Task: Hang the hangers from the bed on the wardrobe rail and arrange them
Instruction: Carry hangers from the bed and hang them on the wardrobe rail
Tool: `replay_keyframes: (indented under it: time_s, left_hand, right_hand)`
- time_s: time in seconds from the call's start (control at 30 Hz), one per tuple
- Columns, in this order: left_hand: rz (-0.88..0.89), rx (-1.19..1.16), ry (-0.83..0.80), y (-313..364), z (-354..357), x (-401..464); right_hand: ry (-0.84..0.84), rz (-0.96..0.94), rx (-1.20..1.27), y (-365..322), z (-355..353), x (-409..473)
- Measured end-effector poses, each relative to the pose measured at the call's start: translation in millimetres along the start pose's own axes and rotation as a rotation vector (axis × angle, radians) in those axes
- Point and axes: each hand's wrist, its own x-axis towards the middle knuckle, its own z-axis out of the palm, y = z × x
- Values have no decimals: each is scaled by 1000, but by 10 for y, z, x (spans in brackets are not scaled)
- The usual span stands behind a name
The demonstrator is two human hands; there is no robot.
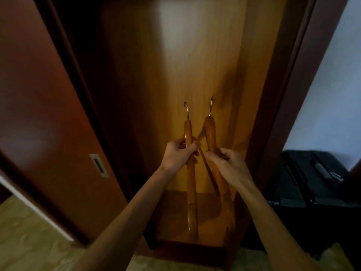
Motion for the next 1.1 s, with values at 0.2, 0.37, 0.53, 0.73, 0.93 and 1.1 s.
replay_keyframes:
  time_s: [0.2, 0.37, 0.53, 0.73, 0.93, 1.1]
  left_hand:
    - [101, -62, -16, 994, 122, 1024]
    - [208, -59, -57, 1821, 148, 1790]
    - [294, -42, -89, 2357, 139, 2421]
    - [390, 23, -122, 2782, 200, 3020]
    - [360, 14, -209, 3077, 391, 3408]
    - [308, -22, -285, 3018, 620, 3641]
  right_hand:
    - [95, -90, 45, -812, -526, 820]
    - [216, -153, 52, -1432, -842, 1382]
    - [328, -203, 78, -1873, -1033, 1889]
    - [448, -247, 51, -2265, -1209, 2421]
    - [553, -242, 46, -2548, -1427, 2792]
    - [584, -183, 24, -2534, -1511, 2953]
